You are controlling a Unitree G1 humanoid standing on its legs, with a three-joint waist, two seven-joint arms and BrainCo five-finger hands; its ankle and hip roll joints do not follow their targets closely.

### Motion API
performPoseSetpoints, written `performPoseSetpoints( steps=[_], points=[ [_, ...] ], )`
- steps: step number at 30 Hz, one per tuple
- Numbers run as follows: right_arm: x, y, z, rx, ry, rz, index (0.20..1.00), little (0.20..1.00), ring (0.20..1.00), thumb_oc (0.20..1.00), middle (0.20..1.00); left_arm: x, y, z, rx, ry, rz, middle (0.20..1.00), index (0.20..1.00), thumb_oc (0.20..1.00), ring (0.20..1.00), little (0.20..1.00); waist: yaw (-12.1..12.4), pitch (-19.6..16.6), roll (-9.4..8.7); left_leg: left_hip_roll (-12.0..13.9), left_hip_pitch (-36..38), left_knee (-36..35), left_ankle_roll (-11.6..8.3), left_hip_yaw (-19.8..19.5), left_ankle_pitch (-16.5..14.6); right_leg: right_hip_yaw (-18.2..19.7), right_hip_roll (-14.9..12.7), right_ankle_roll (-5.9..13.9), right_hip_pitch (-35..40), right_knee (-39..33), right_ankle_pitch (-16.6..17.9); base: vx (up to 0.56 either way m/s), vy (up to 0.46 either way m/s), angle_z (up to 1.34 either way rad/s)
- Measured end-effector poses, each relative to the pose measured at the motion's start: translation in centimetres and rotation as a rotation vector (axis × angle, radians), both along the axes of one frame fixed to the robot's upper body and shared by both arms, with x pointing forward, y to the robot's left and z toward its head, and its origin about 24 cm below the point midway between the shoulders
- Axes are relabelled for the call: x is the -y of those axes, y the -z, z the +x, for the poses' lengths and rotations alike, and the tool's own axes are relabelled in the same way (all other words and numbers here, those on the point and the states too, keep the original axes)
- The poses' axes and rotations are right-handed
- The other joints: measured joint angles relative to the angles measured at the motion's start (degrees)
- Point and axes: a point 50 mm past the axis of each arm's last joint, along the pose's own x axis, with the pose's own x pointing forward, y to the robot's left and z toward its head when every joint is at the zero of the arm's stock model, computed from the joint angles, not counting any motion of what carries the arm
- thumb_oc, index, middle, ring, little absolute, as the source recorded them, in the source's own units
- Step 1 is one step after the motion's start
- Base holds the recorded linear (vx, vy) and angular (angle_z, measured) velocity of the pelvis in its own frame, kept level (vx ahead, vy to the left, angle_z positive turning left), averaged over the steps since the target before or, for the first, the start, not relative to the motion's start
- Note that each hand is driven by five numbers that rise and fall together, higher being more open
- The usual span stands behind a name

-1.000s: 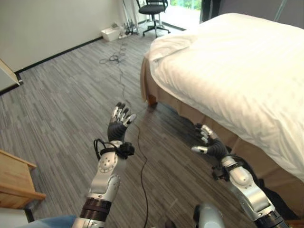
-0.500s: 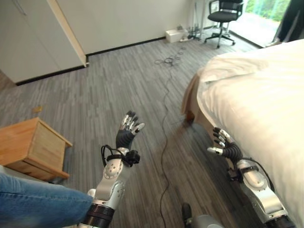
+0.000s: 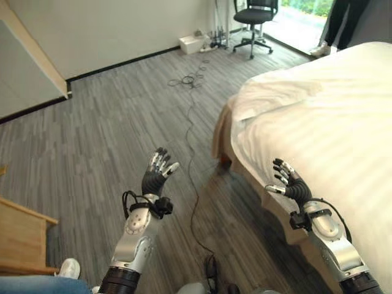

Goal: Making the bed.

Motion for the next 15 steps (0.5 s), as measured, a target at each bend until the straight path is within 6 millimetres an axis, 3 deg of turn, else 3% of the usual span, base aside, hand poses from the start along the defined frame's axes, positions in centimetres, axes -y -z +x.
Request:
performPoseSetpoints(
  steps=[2, 5, 7, 9, 12, 15],
  points=[
    [0.2, 0.1, -0.2, -0.005, 0.007, -0.008, 1.0, 1.0, 1.0, 1.0, 1.0, 0.1, 0.0, 0.0, -0.001, 0.002, -0.004, 1.0, 1.0, 1.0, 1.0, 1.0, -0.2, 0.0, 0.15, -0.1, 2.2, -0.7, 0.74, 1.9, 3.5, 0.9, -0.6, 0.73, 1.9, 0.1, -3.1, 0.31, 0.187, -0.36],
    [0.3, 0.1, -0.2, -0.003, 0.009, -0.016, 1.0, 1.0, 1.0, 1.0, 1.0, 0.4, -0.3, 0.1, 0.015, 0.015, -0.005, 1.0, 1.0, 1.0, 1.0, 1.0, -0.4, -0.4, 0.89, -1.0, 3.2, -0.3, 1.43, 3.5, 4.6, 1.3, -2.0, 1.87, 2.1, 2.1, -5.7, 0.33, 0.244, -0.33],
    [0.1, 0.2, -0.2, -0.007, 0.001, -0.018, 1.0, 1.0, 1.0, 1.0, 1.0, 0.7, -1.3, 0.6, 0.051, 0.025, -0.006, 1.0, 1.0, 1.0, 1.0, 1.0, -0.2, -0.3, 1.25, -1.6, 4.6, -0.9, 3.36, 4.9, 4.0, 0.8, -2.9, 3.02, 1.5, 5.1, -6.8, 0.32, 0.264, -0.38],
    [-0.6, 0.2, -0.1, -0.007, -0.025, -0.022, 1.0, 1.0, 1.0, 1.0, 1.0, 0.7, -1.7, 0.9, 0.067, 0.017, -0.004, 1.0, 1.0, 1.0, 1.0, 1.0, 0.0, -0.2, 1.57, -1.2, 6.2, -0.8, 4.26, 6.4, 2.8, -1.2, -2.8, 5.8, -2.9, 15.6, -10.6, 0.14, 0.143, -0.38],
    [-1.5, -0.4, 0.4, 0.021, -0.047, -0.002, 1.0, 1.0, 1.0, 1.0, 1.0, 0.8, -2.9, 1.8, 0.11, 0.008, -0.001, 1.0, 1.0, 1.0, 1.0, 1.0, 0.2, -0.2, 1.09, -1.9, 6.4, -0.7, 5.06, 7.4, 1.2, -2.5, -4.1, 8.27, -13.5, 34.8, -13.4, 0.13, 0.178, -0.33],
    [-2.4, -0.4, 0.4, 0.019, -0.081, 0.001, 1.0, 1.0, 1.0, 1.0, 1.0, 0.9, -3.2, 2.4, 0.12, -0.004, -0.005, 1.0, 1.0, 1.0, 1.0, 1.0, 0.5, 1.1, 1.37, -2.3, 9.4, -0.7, 4.93, 8.4, 0.3, -8.3, -8.4, 8.37, -25.5, 50.5, -14.0, 0.12, 0.135, -0.41]
  ],
)
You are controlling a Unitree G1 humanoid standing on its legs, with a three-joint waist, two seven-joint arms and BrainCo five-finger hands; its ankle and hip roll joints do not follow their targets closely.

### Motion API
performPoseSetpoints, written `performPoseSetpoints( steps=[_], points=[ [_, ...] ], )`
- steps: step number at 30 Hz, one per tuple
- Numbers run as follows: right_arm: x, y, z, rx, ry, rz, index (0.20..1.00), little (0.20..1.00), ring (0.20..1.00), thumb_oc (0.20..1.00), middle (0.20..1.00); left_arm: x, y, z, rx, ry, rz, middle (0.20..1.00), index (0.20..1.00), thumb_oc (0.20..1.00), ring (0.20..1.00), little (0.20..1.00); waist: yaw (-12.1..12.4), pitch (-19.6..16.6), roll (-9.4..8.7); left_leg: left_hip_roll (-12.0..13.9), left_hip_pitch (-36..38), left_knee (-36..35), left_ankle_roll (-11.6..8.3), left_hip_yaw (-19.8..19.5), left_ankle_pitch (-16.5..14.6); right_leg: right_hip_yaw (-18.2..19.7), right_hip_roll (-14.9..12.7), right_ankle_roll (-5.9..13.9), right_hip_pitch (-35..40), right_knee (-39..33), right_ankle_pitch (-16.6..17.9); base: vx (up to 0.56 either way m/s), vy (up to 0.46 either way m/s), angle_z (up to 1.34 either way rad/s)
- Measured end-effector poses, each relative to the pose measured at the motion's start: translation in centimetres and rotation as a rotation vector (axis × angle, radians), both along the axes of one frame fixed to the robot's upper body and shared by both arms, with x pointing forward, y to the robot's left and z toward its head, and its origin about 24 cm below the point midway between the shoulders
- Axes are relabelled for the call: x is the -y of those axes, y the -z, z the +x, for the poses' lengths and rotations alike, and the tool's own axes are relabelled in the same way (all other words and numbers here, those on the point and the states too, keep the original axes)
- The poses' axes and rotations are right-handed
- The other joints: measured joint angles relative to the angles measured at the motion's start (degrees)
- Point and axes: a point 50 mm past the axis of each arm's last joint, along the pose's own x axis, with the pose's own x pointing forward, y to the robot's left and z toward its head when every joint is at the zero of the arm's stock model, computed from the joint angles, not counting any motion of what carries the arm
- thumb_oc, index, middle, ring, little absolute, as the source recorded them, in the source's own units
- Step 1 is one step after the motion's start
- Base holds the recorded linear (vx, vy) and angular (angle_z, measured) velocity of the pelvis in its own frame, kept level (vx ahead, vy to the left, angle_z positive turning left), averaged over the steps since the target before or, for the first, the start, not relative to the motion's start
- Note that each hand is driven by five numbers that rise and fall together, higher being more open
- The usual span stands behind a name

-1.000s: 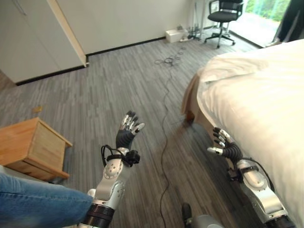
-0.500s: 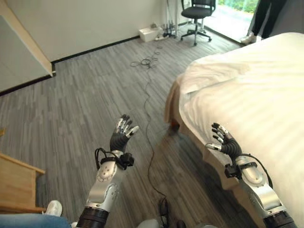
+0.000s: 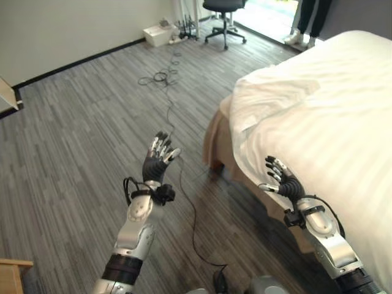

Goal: Making the bed.

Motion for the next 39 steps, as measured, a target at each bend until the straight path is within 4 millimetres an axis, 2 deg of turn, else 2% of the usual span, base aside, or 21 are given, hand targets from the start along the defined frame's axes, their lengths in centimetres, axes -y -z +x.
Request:
performPoseSetpoints(
  steps=[4, 5, 7, 9, 10, 12, 13, 14, 15, 18, 20, 23, 24, 26, 27, 29, 32, 33, 34, 36, 39],
  points=[
    [0.5, 0.8, -0.7, -0.037, 0.015, -0.001, 1.0, 1.0, 1.0, 1.0, 1.0, -0.3, 0.6, -0.4, -0.02, -0.007, 0.005, 1.0, 1.0, 1.0, 1.0, 1.0, -0.6, 0.5, 0.19, 0.6, 3.2, 0.0, -2.22, 1.8, -3.2, -5.8, -0.3, -1.91, -4.9, -16.1, 3.5, 0.15, -0.034, 0.03],
    [0.8, 1.0, -0.8, -0.044, 0.026, -0.001, 1.0, 1.0, 1.0, 1.0, 1.0, -0.4, 0.6, -0.5, -0.023, -0.008, 0.012, 1.0, 1.0, 1.0, 1.0, 1.0, -0.5, 0.5, -0.14, 0.5, 3.8, 0.1, -1.29, 2.3, -4.1, -6.9, 0.1, -2.2, -4.5, -19.5, 5.1, 0.18, -0.128, 0.08],
    [1.6, 1.5, -1.3, -0.064, 0.06, -0.002, 1.0, 1.0, 1.0, 1.0, 1.0, -0.5, 1.2, -0.9, -0.047, -0.016, 0.006, 1.0, 1.0, 1.0, 1.0, 1.0, -0.5, 0.0, -0.63, 0.7, 3.9, 2.2, -3.74, 0.9, -6.1, -5.3, 2.6, -4.13, -0.8, -24.9, 7.8, 0.27, -0.227, 0.24],
    [2.3, 1.8, -1.5, -0.076, 0.081, -0.012, 1.0, 1.0, 1.0, 1.0, 1.0, -0.5, 1.1, -1.1, -0.039, -0.017, -0.002, 1.0, 1.0, 1.0, 1.0, 1.0, 0.4, -0.9, -0.99, 1.1, 5.0, 4.0, -4.76, 1.1, -6.7, -2.9, 5.6, -9.18, 5.9, -34.6, 15.2, 0.17, -0.207, 0.1],
    [2.5, 1.9, -1.5, -0.083, 0.089, -0.016, 1.0, 1.0, 1.0, 1.0, 1.0, -0.4, 1.2, -1.1, -0.039, -0.014, -0.003, 1.0, 1.0, 1.0, 1.0, 1.0, 0.9, -1.0, -1.02, 1.7, 4.7, 6.3, -5.74, 1.0, -7.4, -2.7, 6.0, -9.29, 7.8, -37.0, 15.3, 0.0, -0.156, -0.16],
    [2.6, 1.8, -1.5, -0.076, 0.093, -0.018, 1.0, 1.0, 1.0, 1.0, 1.0, -0.4, 1.2, -1.1, -0.038, -0.013, -0.008, 1.0, 1.0, 1.0, 1.0, 1.0, 1.6, -2.8, -2.81, 2.7, -1.2, 19.6, -7.13, 2.5, -8.3, -1.1, 5.8, -11.22, 11.8, -43.1, 18.5, 0.0, -0.17, -0.2],
    [2.8, 1.4, -1.4, -0.061, 0.097, -0.027, 1.0, 1.0, 1.0, 1.0, 1.0, -0.2, 0.9, -0.9, -0.025, -0.007, -0.012, 1.0, 1.0, 1.0, 1.0, 1.0, 1.7, -3.2, -3.58, 4.6, -8.7, 32.7, -7.53, 2.6, -9.5, -0.8, 5.5, -12.05, 12.7, -45.1, 19.3, 0.01, -0.047, -0.23],
    [2.8, 1.3, -1.2, -0.054, 0.097, -0.029, 1.0, 1.0, 1.0, 1.0, 1.0, -0.1, 0.9, -1.0, -0.024, -0.006, -0.016, 1.0, 1.0, 1.0, 1.0, 1.0, 1.7, -3.2, -3.64, 3.9, -11.0, 35.7, -7.98, 0.2, -10.7, 0.5, 6.3, -12.09, 12.7, -45.2, 19.4, 0.03, 0.015, -1.08],
    [2.3, 0.9, -0.8, -0.037, 0.084, -0.023, 1.0, 1.0, 1.0, 1.0, 1.0, -0.4, 1.4, -1.7, -0.043, -0.018, -0.017, 1.0, 1.0, 1.0, 1.0, 1.0, 4.3, -3.0, -4.38, -1.1, -11.1, 29.1, -7.39, -11.2, -12.3, 6.1, 6.9, -11.98, 12.8, -45.3, 20.0, 0.01, 0.003, -1.45],
    [2.2, 0.6, -0.6, -0.022, 0.077, -0.026, 1.0, 1.0, 1.0, 1.0, 1.0, -0.7, 1.9, -1.9, -0.065, -0.03, -0.016, 1.0, 1.0, 1.0, 1.0, 1.0, 2.6, -2.9, -4.68, -0.8, -11.4, 21.6, -6.52, -13.2, -11.7, 8.5, 8.4, -11.19, 15.7, -47.3, 20.4, 0.05, 0.011, -0.91],
    [1.4, 0.7, -0.5, -0.028, 0.032, -0.029, 1.0, 1.0, 1.0, 1.0, 1.0, -1.8, 2.2, -2.8, -0.068, -0.073, -0.012, 1.0, 1.0, 1.0, 1.0, 1.0, 3.4, -3.6, -5.67, -1.8, -10.8, 16.6, -4.37, -18.3, -10.1, 16.9, 10.3, -10.06, 16.2, -48.2, 21.5, 0.01, 0.053, -1.51],
    [1.3, 0.7, -0.6, -0.035, 0.014, -0.033, 1.0, 1.0, 1.0, 1.0, 1.0, -2.7, 2.3, -3.1, -0.069, -0.103, -0.009, 1.0, 1.0, 1.0, 1.0, 1.0, 2.3, -3.9, -4.77, 0.5, -8.0, 11.3, -2.04, -19.3, -6.5, 24.3, 13.8, -8.29, 16.1, -48.0, 20.6, -0.11, 0.244, -1.88],
    [1.6, 0.8, -0.6, -0.035, 0.026, -0.029, 1.0, 1.0, 1.0, 1.0, 1.0, -2.6, 2.3, -3.0, -0.067, -0.102, -0.011, 1.0, 1.0, 1.0, 1.0, 1.0, 2.0, -4.0, -4.3, 1.3, -6.6, 8.2, -3.01, -18.3, -4.7, 25.7, 14.3, -8.13, 15.5, -47.2, 20.6, -0.16, 0.214, -1.08],
    [2.2, 0.9, -0.9, -0.045, 0.05, -0.037, 1.0, 1.0, 1.0, 1.0, 1.0, -2.3, 2.1, -2.8, -0.059, -0.092, -0.014, 1.0, 1.0, 1.0, 1.0, 1.0, 0.5, -3.6, -3.49, 1.9, -5.4, 5.0, -3.08, -17.2, -3.0, 25.0, 14.3, -7.33, 15.1, -46.5, 20.7, -0.23, 0.247, -0.63],
    [2.5, 1.3, -1.0, -0.061, 0.058, -0.043, 1.0, 1.0, 1.0, 1.0, 1.0, -2.0, 1.4, -2.1, -0.029, -0.076, -0.013, 1.0, 1.0, 1.0, 1.0, 1.0, 1.2, -2.8, -1.4, 3.2, -3.6, 2.3, -3.05, -13.6, -2.5, 25.3, 15.3, -3.28, 13.3, -43.0, 18.4, -0.29, 0.254, -0.98],
    [2.7, 1.4, -0.8, -0.065, 0.067, -0.045, 1.0, 1.0, 1.0, 1.0, 1.0, -1.8, 1.5, -2.1, -0.031, -0.068, -0.013, 1.0, 1.0, 1.0, 1.0, 1.0, 1.1, -1.8, -0.02, 3.2, -3.1, 2.3, -2.77, -10.9, -2.6, 23.0, 14.5, -0.97, 10.8, -40.3, 14.9, -0.21, 0.117, -0.93],
    [2.7, 1.6, -0.7, -0.076, 0.073, -0.037, 1.0, 1.0, 1.0, 1.0, 1.0, -1.7, 1.5, -1.8, -0.034, -0.049, 0.001, 1.0, 1.0, 1.0, 1.0, 1.0, 1.9, -0.4, 0.82, 3.1, -4.2, 3.4, -2.62, -6.1, -2.5, 16.3, 14.0, -0.89, 7.2, -35.8, 16.5, -0.12, 0.077, -0.88],
    [3.0, 2.0, -0.7, -0.099, 0.075, -0.044, 1.0, 1.0, 1.0, 1.0, 1.0, -1.8, 1.6, -1.8, -0.035, -0.064, -0.007, 1.0, 1.0, 1.0, 1.0, 1.0, 2.6, 0.4, 1.03, 3.9, -3.4, 3.3, 0.13, -3.7, -3.8, 1.2, 9.6, -3.74, 6.1, -30.8, 11.8, -0.05, 0.052, -1.23],
    [3.2, 2.4, -0.7, -0.116, 0.08, -0.046, 1.0, 1.0, 1.0, 1.0, 1.0, -1.9, 2.1, -2.2, -0.05, -0.077, -0.022, 1.0, 1.0, 1.0, 1.0, 1.0, 2.6, 0.4, 1.09, 4.1, -2.5, 3.2, 0.43, -2.1, -4.0, -3.7, 6.0, -3.76, 6.8, -27.9, 9.8, -0.04, 0.028, -1.11],
    [3.2, 2.4, -0.7, -0.114, 0.082, -0.054, 1.0, 1.0, 1.0, 1.0, 1.0, -2.2, 2.4, -2.6, -0.062, -0.088, -0.026, 1.0, 1.0, 1.0, 1.0, 1.0, 2.6, 0.5, 1.24, 4.3, -1.9, 2.8, 0.2, -1.6, -4.5, -6.8, 2.0, -2.71, 7.8, -26.5, 8.7, -0.02, -0.005, -0.59],
    [2.3, 2.2, -0.6, -0.103, 0.065, -0.04, 1.0, 1.0, 1.0, 1.0, 1.0, -2.6, 2.6, -2.9, -0.068, -0.105, -0.023, 1.0, 1.0, 1.0, 1.0, 1.0, 4.3, 0.0, -0.6, 4.5, -0.8, 1.6, -1.09, 2.1, -3.7, -9.0, -3.7, -1.46, 13.3, -34.8, 9.1, -0.05, -0.045, -0.56]
  ],
)
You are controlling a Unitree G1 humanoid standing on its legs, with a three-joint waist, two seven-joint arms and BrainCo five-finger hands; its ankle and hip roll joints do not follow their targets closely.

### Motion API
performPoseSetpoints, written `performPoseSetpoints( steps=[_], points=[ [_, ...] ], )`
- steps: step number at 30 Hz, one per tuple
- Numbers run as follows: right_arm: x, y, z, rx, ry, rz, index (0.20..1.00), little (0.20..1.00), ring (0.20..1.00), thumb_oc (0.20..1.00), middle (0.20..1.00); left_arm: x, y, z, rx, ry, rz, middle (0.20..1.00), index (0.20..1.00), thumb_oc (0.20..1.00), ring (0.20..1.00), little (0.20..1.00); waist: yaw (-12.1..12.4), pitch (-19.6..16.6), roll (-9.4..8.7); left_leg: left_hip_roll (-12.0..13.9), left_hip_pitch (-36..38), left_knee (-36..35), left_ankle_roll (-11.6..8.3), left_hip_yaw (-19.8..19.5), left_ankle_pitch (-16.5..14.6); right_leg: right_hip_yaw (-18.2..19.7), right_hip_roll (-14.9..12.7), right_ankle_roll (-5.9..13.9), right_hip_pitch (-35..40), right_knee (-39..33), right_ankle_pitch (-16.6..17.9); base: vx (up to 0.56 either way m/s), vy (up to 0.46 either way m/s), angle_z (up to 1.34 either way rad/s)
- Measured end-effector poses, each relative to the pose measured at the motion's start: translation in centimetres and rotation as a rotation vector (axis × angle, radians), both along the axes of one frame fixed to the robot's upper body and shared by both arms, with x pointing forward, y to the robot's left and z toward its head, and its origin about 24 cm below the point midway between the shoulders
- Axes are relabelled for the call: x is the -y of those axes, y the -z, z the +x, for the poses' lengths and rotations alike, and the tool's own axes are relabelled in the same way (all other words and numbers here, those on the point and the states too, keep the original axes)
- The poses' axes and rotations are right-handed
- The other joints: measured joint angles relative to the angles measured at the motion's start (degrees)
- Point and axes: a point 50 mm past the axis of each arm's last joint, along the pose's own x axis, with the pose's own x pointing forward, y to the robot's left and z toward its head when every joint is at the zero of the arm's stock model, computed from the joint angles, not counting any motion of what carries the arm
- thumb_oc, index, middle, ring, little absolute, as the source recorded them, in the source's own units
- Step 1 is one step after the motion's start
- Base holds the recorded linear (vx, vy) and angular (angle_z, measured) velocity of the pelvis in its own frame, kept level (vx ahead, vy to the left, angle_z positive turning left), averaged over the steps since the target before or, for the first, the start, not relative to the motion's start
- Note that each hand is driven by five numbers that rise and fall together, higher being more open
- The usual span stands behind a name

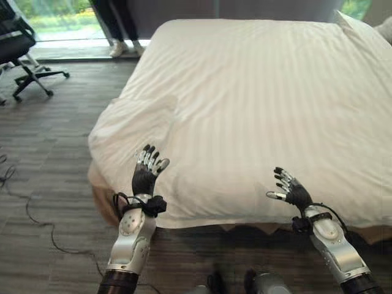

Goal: Making the bed.

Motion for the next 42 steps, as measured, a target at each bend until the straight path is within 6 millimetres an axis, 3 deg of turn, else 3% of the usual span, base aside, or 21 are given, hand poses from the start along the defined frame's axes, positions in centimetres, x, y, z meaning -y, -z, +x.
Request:
performPoseSetpoints(
  steps=[1, 5, 7, 8, 11, 13, 21, 24, 26, 28, 29, 30, 31, 33, 34, 35, 36, 37, 38, 39, 42],
  points=[
    [-1.0, -0.5, 0.1, 0.023, -0.027, 0.022, 1.0, 1.0, 1.0, 1.0, 1.0, -1.0, 0.1, -0.6, -0.004, -0.037, 0.002, 1.0, 1.0, 1.0, 1.0, 1.0, 0.9, -0.7, -1.1, -0.1, -0.3, -0.4, -0.98, 1.0, 0.4, -2.3, -0.6, 2.63, 2.4, -6.3, 2.4, -0.09, -0.086, -0.6],
    [-0.9, -0.5, -0.2, 0.021, -0.042, 0.018, 1.0, 1.0, 1.0, 1.0, 1.0, -1.3, 0.9, -2.1, -0.034, -0.055, -0.002, 1.0, 1.0, 1.0, 1.0, 1.0, 1.2, -2.1, -0.92, 1.1, -0.4, -1.6, -3.05, 1.0, 1.7, -1.1, 2.6, 1.36, 6.2, -16.2, 7.9, -0.02, -0.079, -0.1],
    [0.3, -0.1, -0.9, 0.004, -0.001, 0.016, 1.0, 1.0, 1.0, 1.0, 1.0, -1.1, 1.7, -2.9, -0.062, -0.068, -0.028, 1.0, 1.0, 1.0, 1.0, 1.0, 0.9, -3.2, -0.12, 1.5, -0.4, -1.6, -3.49, 1.0, 1.8, -0.9, 3.2, 1.26, 6.3, -16.0, 7.9, -0.01, -0.074, -0.07],
    [2.0, 1.8, -3.4, -0.087, 0.059, 0.018, 1.0, 1.0, 1.0, 1.0, 1.0, -1.1, 1.8, -3.0, -0.06, -0.051, -0.027, 1.0, 1.0, 1.0, 1.0, 1.0, -0.4, -5.5, -1.28, 1.6, -0.4, -1.6, -3.79, 1.5, 2.0, -0.1, 3.0, 0.75, 6.0, -16.1, 8.2, 0.11, -0.029, 0.02],
    [3.2, 1.2, -3.0, -0.016, 0.238, 0.205, 1.0, 1.0, 1.0, 1.0, 1.0, -0.8, 1.8, -2.9, -0.062, -0.022, -0.012, 1.0, 1.0, 1.0, 1.0, 1.0, -0.4, -4.8, -0.01, 1.6, -0.9, -1.6, -3.73, 0.2, 2.0, 0.7, 2.6, 1.01, 2.9, -10.4, 5.6, 0.17, -0.055, 0.07],
    [4.3, 0.8, -3.0, 0.007, 0.288, 0.2, 1.0, 1.0, 1.0, 1.0, 1.0, -1.1, 1.3, -2.6, -0.052, -0.011, 0.025, 1.0, 1.0, 1.0, 1.0, 1.0, -0.2, -4.8, 0.08, 1.1, -1.5, -1.3, -3.79, -0.7, 1.9, 3.6, 2.7, 0.85, 3.5, -11.8, 5.6, 0.15, -0.044, 0.18],
    [4.9, 0.3, -2.9, 0.043, 0.334, 0.24, 1.0, 1.0, 1.0, 1.0, 1.0, -1.2, 3.4, -3.8, -0.129, -0.036, -0.018, 1.0, 1.0, 1.0, 1.0, 1.0, 0.7, -4.5, -0.46, 0.8, -1.7, -1.5, -4.36, -2.2, 1.6, 4.0, 3.1, 0.7, 5.2, -14.7, 5.9, 0.11, -0.121, 0.1],
    [5.1, 0.4, -2.9, 0.049, 0.342, 0.238, 1.0, 1.0, 1.0, 1.0, 1.0, -0.7, 2.2, -2.3, -0.076, -0.012, -0.021, 1.0, 1.0, 1.0, 1.0, 1.0, 0.2, -2.5, -1.63, 0.3, -8.6, 7.1, -4.46, -6.7, 1.5, 1.1, 2.2, 0.5, 4.7, -14.5, 5.8, -0.1, -0.058, 0.85],
    [5.4, -0.8, -2.0, 0.09, 0.317, 0.205, 1.0, 1.0, 1.0, 1.0, 1.0, -0.4, 1.0, -1.1, -0.024, 0.0, -0.024, 1.0, 1.0, 1.0, 1.0, 1.0, 1.7, 1.3, -1.26, 0.0, -13.9, 14.8, -4.54, -10.4, 1.6, 0.6, 1.7, -0.57, 2.6, -11.9, 4.8, -0.02, 0.031, 0.53],
    [5.9, -2.1, -1.0, 0.141, 0.314, 0.178, 1.0, 1.0, 1.0, 1.0, 1.0, -0.5, 1.1, -1.2, -0.029, -0.007, -0.026, 1.0, 1.0, 1.0, 1.0, 1.0, 1.5, 1.6, 0.36, 1.3, -12.7, 11.6, -5.21, -10.9, 1.9, 0.6, 1.9, -1.6, 1.4, -9.8, 3.5, 0.05, 0.048, 0.02],
    [6.0, -2.5, -0.7, 0.157, 0.319, 0.18, 1.0, 1.0, 1.0, 1.0, 1.0, -0.6, 1.0, -1.1, -0.026, -0.011, -0.024, 1.0, 1.0, 1.0, 1.0, 1.0, 1.6, 2.1, -0.61, 1.6, -12.1, 10.7, -6.2, -10.9, 2.2, 1.1, 1.5, -2.71, 1.0, -9.6, 3.2, 0.09, 0.155, -0.28],
    [6.1, -2.7, -0.5, 0.168, 0.322, 0.183, 1.0, 1.0, 1.0, 1.0, 1.0, -0.7, 0.9, -1.1, -0.026, -0.013, -0.018, 1.0, 1.0, 1.0, 1.0, 1.0, 1.8, 2.4, -1.1, 1.6, -12.0, 11.0, -5.55, -10.4, 2.1, 1.7, 1.2, -2.8, 0.8, -8.8, 3.3, 0.11, 0.406, -0.33],
    [6.4, -3.2, -0.4, 0.197, 0.34, 0.193, 1.0, 1.0, 1.0, 1.0, 1.0, -0.9, 0.9, -0.9, -0.028, -0.008, -0.007, 1.0, 1.0, 1.0, 1.0, 1.0, 0.5, 3.1, -2.47, 3.4, -12.2, 16.1, -6.03, -11.0, -0.6, 1.8, -0.3, -3.16, 1.2, -8.0, 3.7, 0.1, 0.406, -0.25],
    [6.7, -3.3, -0.6, 0.207, 0.363, 0.203, 1.0, 1.0, 1.0, 1.0, 1.0, -1.5, 0.6, -0.7, -0.025, -0.02, 0.015, 1.0, 1.0, 1.0, 1.0, 1.0, -0.5, 2.6, -3.27, 8.7, -11.2, 21.4, -8.0, -9.3, -1.7, 2.8, -0.6, -2.92, 1.0, -7.3, 3.8, 0.01, 0.524, -0.26],
    [7.2, -3.3, -0.9, 0.214, 0.378, 0.191, 1.0, 1.0, 1.0, 1.0, 1.0, -1.6, 0.5, -0.6, -0.021, -0.02, 0.025, 1.0, 1.0, 1.0, 1.0, 1.0, -1.0, 2.6, -3.23, 10.8, -9.8, 21.3, -8.52, -10.1, -2.1, 3.8, -0.9, -1.72, 0.6, -6.6, 4.0, -0.07, 0.934, -0.41],
    [8.8, -3.5, -1.4, 0.22, 0.417, 0.154, 1.0, 1.0, 1.0, 1.0, 1.0, -1.4, 0.7, 0.0, -0.031, -0.016, 0.026, 1.0, 1.0, 1.0, 1.0, 1.0, -2.0, 2.3, -1.71, 11.3, -8.8, 21.4, -9.63, -12.4, -2.8, 4.2, -2.1, -1.19, -1.0, -4.9, 4.2, -0.06, 0.554, -0.19],
    [9.6, -3.2, -2.2, 0.209, 0.46, 0.155, 1.0, 1.0, 1.0, 1.0, 1.0, -1.3, 0.4, 0.4, -0.024, -0.012, 0.024, 1.0, 1.0, 1.0, 1.0, 1.0, -3.5, 2.3, -1.05, 11.0, -7.8, 19.1, -9.67, -11.2, -3.1, 4.5, -2.8, -0.63, -1.1, -4.8, 4.6, -0.18, 0.863, 0.13],
    [10.8, -3.1, -3.2, 0.213, 0.533, 0.16, 1.0, 1.0, 1.0, 1.0, 1.0, -1.2, -0.2, 1.0, 0.002, -0.006, 0.026, 1.0, 1.0, 1.0, 1.0, 1.0, -5.0, 2.1, 0.85, 10.5, -5.3, 12.3, -8.28, -7.6, -0.8, 4.5, -3.6, 0.18, -1.4, -4.5, 5.1, -0.2, 0.516, 0.16],
    [10.7, -2.5, -3.4, 0.189, 0.545, 0.167, 1.0, 1.0, 1.0, 1.0, 1.0, -1.3, -0.8, 1.3, 0.024, -0.006, 0.033, 1.0, 1.0, 1.0, 1.0, 1.0, -4.9, 2.0, 1.24, 10.2, -3.8, 10.9, -9.64, -5.7, -2.2, 5.1, -3.9, 0.6, -1.5, -4.3, 5.4, -0.19, 0.517, -0.1],
    [9.9, -1.9, -3.4, 0.167, 0.532, 0.196, 1.0, 1.0, 1.0, 1.0, 1.0, -1.5, -1.6, 1.7, 0.046, -0.005, 0.054, 1.0, 1.0, 1.0, 1.0, 1.0, -4.7, 2.0, 0.6, 9.2, -3.4, 10.8, -10.15, -5.5, -2.7, 5.7, -5.2, 2.35, -1.8, -4.4, 7.0, -0.27, 0.591, -0.3],
    [7.0, -1.0, -2.9, 0.155, 0.501, 0.354, 1.0, 1.0, 1.0, 1.0, 1.0, -2.2, -2.9, 2.4, 0.077, 0.013, 0.122, 1.0, 1.0, 1.0, 1.0, 1.0, -2.3, 1.4, 0.2, 5.0, -3.0, 10.0, -8.23, 1.8, -4.1, -0.4, -9.5, 1.52, -3.8, -5.7, 15.2, -0.32, 0.556, -0.4]
  ],
)
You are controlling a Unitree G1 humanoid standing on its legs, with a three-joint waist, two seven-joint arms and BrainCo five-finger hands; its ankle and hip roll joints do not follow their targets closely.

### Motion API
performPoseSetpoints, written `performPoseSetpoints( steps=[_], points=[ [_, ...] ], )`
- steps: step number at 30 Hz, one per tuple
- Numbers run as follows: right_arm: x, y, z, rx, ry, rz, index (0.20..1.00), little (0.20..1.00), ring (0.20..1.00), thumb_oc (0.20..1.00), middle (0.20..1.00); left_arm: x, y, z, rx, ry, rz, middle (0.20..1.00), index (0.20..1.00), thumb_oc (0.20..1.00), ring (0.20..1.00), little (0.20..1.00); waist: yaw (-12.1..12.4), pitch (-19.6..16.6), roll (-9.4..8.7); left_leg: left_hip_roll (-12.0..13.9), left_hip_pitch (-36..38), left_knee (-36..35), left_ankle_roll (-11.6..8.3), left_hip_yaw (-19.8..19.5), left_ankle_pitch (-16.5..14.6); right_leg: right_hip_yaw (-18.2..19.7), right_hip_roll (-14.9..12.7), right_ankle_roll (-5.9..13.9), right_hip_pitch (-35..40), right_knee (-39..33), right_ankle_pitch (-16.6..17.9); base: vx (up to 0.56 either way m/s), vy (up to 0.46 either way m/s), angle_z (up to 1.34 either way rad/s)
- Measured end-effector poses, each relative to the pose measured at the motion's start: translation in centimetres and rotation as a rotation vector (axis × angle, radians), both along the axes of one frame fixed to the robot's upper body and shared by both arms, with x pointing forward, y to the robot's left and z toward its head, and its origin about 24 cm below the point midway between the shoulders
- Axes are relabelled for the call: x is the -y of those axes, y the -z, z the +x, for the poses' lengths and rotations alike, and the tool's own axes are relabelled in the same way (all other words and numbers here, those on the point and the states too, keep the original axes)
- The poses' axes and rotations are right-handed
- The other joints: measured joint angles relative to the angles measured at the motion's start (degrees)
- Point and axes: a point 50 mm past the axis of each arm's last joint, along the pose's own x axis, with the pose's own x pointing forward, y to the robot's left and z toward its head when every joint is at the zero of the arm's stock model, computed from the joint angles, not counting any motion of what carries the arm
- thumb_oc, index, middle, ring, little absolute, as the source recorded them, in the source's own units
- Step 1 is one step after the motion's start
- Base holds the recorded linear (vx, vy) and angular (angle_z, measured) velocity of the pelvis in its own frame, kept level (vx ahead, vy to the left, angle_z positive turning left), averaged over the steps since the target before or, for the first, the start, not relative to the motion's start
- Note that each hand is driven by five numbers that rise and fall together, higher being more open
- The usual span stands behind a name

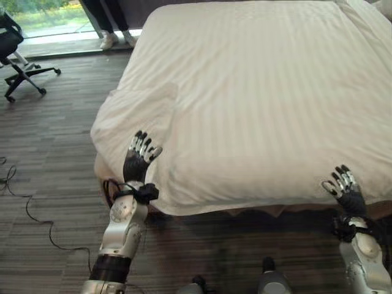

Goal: Making the bed.

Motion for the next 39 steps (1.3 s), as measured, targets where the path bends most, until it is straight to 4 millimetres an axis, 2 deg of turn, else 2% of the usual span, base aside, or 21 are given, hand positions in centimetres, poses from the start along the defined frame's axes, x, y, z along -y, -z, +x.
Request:
performPoseSetpoints(
  steps=[1, 2, 3, 4, 5, 7, 8, 9, 11, 15, 18, 20, 21, 22, 23, 26, 29, 31, 32, 36, 39],
  points=[
    [-0.4, 0.2, 0.1, 0.004, -0.01, 0.034, 1.0, 1.0, 1.0, 1.0, 1.0, -0.4, -0.2, 0.2, -0.005, -0.011, 0.019, 1.0, 1.0, 1.0, 1.0, 1.0, 0.3, 0.0, 0.07, -0.7, -0.3, 0.2, 2.03, -0.1, -1.3, -0.3, -0.5, 0.71, -1.0, 1.1, 1.7, -0.26, 0.323, -0.27],
    [-0.5, 0.3, 0.0, 0.005, -0.01, 0.052, 1.0, 1.0, 1.0, 1.0, 1.0, -0.4, -0.4, 0.4, 0.002, -0.016, 0.015, 1.0, 1.0, 1.0, 1.0, 1.0, 0.3, 0.0, -0.12, -0.9, -1.1, 1.2, 2.24, -0.7, -1.4, 1.6, -1.0, 1.54, -1.7, 2.7, 1.9, -0.18, 0.117, 0.14],
    [-0.8, 1.0, -0.2, -0.027, -0.022, 0.073, 1.0, 1.0, 1.0, 1.0, 1.0, -0.4, -0.2, 0.5, -0.002, -0.021, 0.01, 1.0, 1.0, 1.0, 1.0, 1.0, -0.7, 0.0, 0.05, -0.9, -1.3, 1.6, 2.74, -1.9, -1.4, 7.5, 1.4, 4.1, -5.3, 13.7, -2.8, -0.16, 0.075, 0.28],
    [-0.8, 1.4, -0.5, -0.045, -0.032, 0.072, 1.0, 1.0, 1.0, 1.0, 1.0, -0.6, 0.1, 0.4, -0.013, -0.034, 0.002, 1.0, 1.0, 1.0, 1.0, 1.0, -0.9, -0.1, -0.17, -0.7, -1.0, 1.2, 3.04, -2.2, -1.0, 10.2, 4.4, 4.68, -7.9, 22.1, -7.3, -0.08, 0.011, 0.28],
    [-0.6, 1.7, -0.9, -0.057, -0.032, 0.068, 1.0, 1.0, 1.0, 1.0, 1.0, -1.1, 0.6, 0.0, -0.032, -0.059, -0.003, 1.0, 1.0, 1.0, 1.0, 1.0, -1.2, -0.8, -0.98, -0.2, -0.9, 0.5, 3.07, -2.4, -0.5, 12.0, 8.5, 3.68, -9.4, 28.5, -11.0, -0.14, 0.088, 0.17],
    [-0.1, 2.1, -1.7, -0.078, -0.01, 0.058, 1.0, 1.0, 1.0, 1.0, 1.0, -1.7, 1.2, -0.8, -0.053, -0.08, 0.005, 1.0, 1.0, 1.0, 1.0, 1.0, -0.9, -2.7, -4.01, -2.3, -1.2, -1.0, 4.32, -1.5, 0.3, 7.6, 11.6, 1.25, -9.9, 30.6, -15.4, -0.12, 0.031, 0.0],
    [0.8, 2.3, -2.0, -0.09, 0.015, 0.043, 1.0, 1.0, 1.0, 1.0, 1.0, -1.8, 1.5, -1.5, -0.065, -0.093, 0.008, 1.0, 1.0, 1.0, 1.0, 1.0, -0.9, -3.8, -5.71, -4.0, -0.9, -2.0, 4.86, -1.5, 0.4, 0.9, 11.2, -2.06, -8.7, 27.8, -19.1, -0.11, -0.14, -0.01],
    [1.8, 2.5, -2.5, -0.11, 0.054, 0.025, 1.0, 1.0, 1.0, 1.0, 1.0, -1.1, 2.2, -1.9, -0.077, -0.092, -0.035, 1.0, 1.0, 1.0, 1.0, 1.0, -1.0, -5.6, -5.71, -5.8, -1.2, -4.3, 4.55, -1.7, 1.8, -2.9, 12.2, -5.94, -2.1, 13.0, -20.6, -0.12, -0.13, -0.11],
    [1.6, 3.2, -1.9, -0.158, 0.035, 0.014, 1.0, 1.0, 1.0, 1.0, 1.0, -0.4, 3.1, -2.3, -0.095, -0.08, -0.072, 1.0, 1.0, 1.0, 1.0, 1.0, 0.6, -6.0, -3.13, -4.3, -1.6, -4.1, 3.96, -0.9, 2.8, 0.5, 16.0, -6.18, 0.9, 3.7, -15.2, -0.05, -0.064, -0.29],
    [1.4, 3.3, -2.3, -0.166, 0.023, 0.014, 1.0, 1.0, 1.0, 1.0, 1.0, 0.4, 4.3, -3.3, -0.132, -0.057, -0.106, 1.0, 1.0, 1.0, 1.0, 1.0, 0.5, -7.0, -0.87, -4.1, -0.7, -7.0, 4.09, -2.1, 4.6, -0.9, 17.3, -7.6, 4.3, -2.5, -11.9, -0.07, -0.037, 0.14],
    [1.3, 3.4, -2.3, -0.17, 0.018, 0.017, 1.0, 1.0, 1.0, 1.0, 1.0, 0.6, 4.1, -3.0, -0.123, -0.043, -0.112, 1.0, 1.0, 1.0, 1.0, 1.0, 0.3, -6.3, -1.74, -4.1, -4.0, -1.2, 3.23, -3.5, 4.4, -1.9, 16.4, -8.24, 3.1, -1.4, -12.7, -0.11, -0.062, 0.27],
    [1.4, 3.2, -2.3, -0.161, 0.01, 0.011, 1.0, 1.0, 1.0, 1.0, 1.0, 0.8, 4.0, -2.7, -0.12, -0.035, -0.118, 1.0, 1.0, 1.0, 1.0, 1.0, 0.1, -4.8, -3.03, -4.7, -9.4, 6.4, 0.1, -4.1, 6.5, -3.9, 14.5, -8.84, 3.1, -0.7, -12.7, -0.08, -0.047, 0.48],
    [1.4, 3.0, -2.2, -0.156, 0.01, 0.009, 1.0, 1.0, 1.0, 1.0, 1.0, 1.0, 3.7, -2.4, -0.109, -0.026, -0.116, 1.0, 1.0, 1.0, 1.0, 1.0, -0.5, -3.9, -4.01, -4.8, -9.7, 6.9, -2.31, -2.5, 7.9, -4.8, 13.1, -9.43, 3.4, -0.8, -12.6, -0.03, 0.029, 0.63],
    [1.2, 3.0, -2.0, -0.15, 0.004, 0.014, 1.0, 1.0, 1.0, 1.0, 1.0, 1.0, 3.5, -2.3, -0.103, -0.027, -0.113, 1.0, 1.0, 1.0, 1.0, 1.0, -1.0, -3.1, -4.81, -3.8, -9.5, 8.0, -2.34, 2.2, 6.7, -6.0, 12.5, -10.23, 4.1, -2.0, -12.5, 0.0, 0.085, 0.56],
    [1.1, 2.8, -1.9, -0.142, 0.002, 0.015, 1.0, 1.0, 1.0, 1.0, 1.0, 1.1, 3.4, -2.2, -0.099, -0.024, -0.115, 1.0, 1.0, 1.0, 1.0, 1.0, -1.5, -2.7, -4.77, -1.0, -9.4, 8.3, -2.3, 5.3, 6.7, -6.8, 12.9, -9.48, 5.0, -3.1, -12.5, 0.02, 0.155, 0.41],
    [1.1, 2.3, -1.3, -0.122, -0.001, 0.006, 1.0, 1.0, 1.0, 1.0, 1.0, 1.4, 3.3, -2.0, -0.095, -0.015, -0.118, 1.0, 1.0, 1.0, 1.0, 1.0, -1.4, -1.9, -3.41, 2.8, -7.7, 2.3, -1.86, 3.5, 7.2, -6.8, 13.9, -8.43, 5.0, -3.3, -12.0, 0.04, 0.182, 0.06],
    [1.7, 1.8, -1.1, -0.123, 0.003, -0.055, 1.0, 1.0, 1.0, 1.0, 1.0, 1.2, 3.3, -1.9, -0.093, -0.027, -0.12, 1.0, 1.0, 1.0, 1.0, 1.0, -1.7, -1.2, -2.41, 5.8, -3.3, -8.9, -0.77, -2.7, 8.3, -6.0, 14.1, -8.88, 5.0, -2.9, -11.2, 0.08, 0.275, -0.18],
    [2.9, 0.8, -0.8, -0.103, 0.023, -0.106, 1.0, 1.0, 1.0, 1.0, 1.0, 1.2, 3.1, -1.8, -0.088, -0.037, -0.125, 1.0, 1.0, 1.0, 1.0, 1.0, -3.1, -0.2, 0.44, 11.4, 0.2, -10.7, -1.73, -4.7, 8.9, -3.3, 13.6, -7.22, 4.0, 0.2, -12.3, 0.22, 0.707, -0.53],
    [3.4, 0.5, -0.8, -0.099, 0.04, -0.113, 1.0, 1.0, 1.0, 1.0, 1.0, 1.3, 2.8, -1.5, -0.073, -0.034, -0.127, 1.0, 1.0, 1.0, 1.0, 1.0, -4.0, -0.1, 1.33, 12.6, 0.5, -10.3, -1.74, -4.8, 8.9, -3.0, 13.2, -6.6, 3.9, 0.7, -12.3, 0.19, 0.646, -0.45],
    [4.5, -0.1, -0.9, -0.1, 0.066, -0.158, 1.0, 1.0, 1.0, 1.0, 1.0, 1.8, 1.8, -0.6, -0.019, -0.014, -0.17, 1.0, 1.0, 1.0, 1.0, 1.0, -4.1, -0.2, 3.29, 11.8, 0.1, -8.4, -0.76, -12.4, 9.6, 0.1, 10.8, -2.94, 3.1, 2.3, -12.3, 0.19, 0.592, -0.31],
    [4.5, -0.3, -1.0, -0.075, 0.097, -0.133, 1.0, 1.0, 1.0, 1.0, 1.0, 1.5, 2.2, -0.6, -0.039, -0.026, -0.168, 1.0, 1.0, 1.0, 1.0, 1.0, -4.0, -0.9, 3.9, 7.1, -0.4, -6.2, -2.43, -13.9, 6.2, 1.4, 6.5, 0.23, 3.8, 3.0, -12.5, 0.22, 0.722, -0.16]
  ],
)
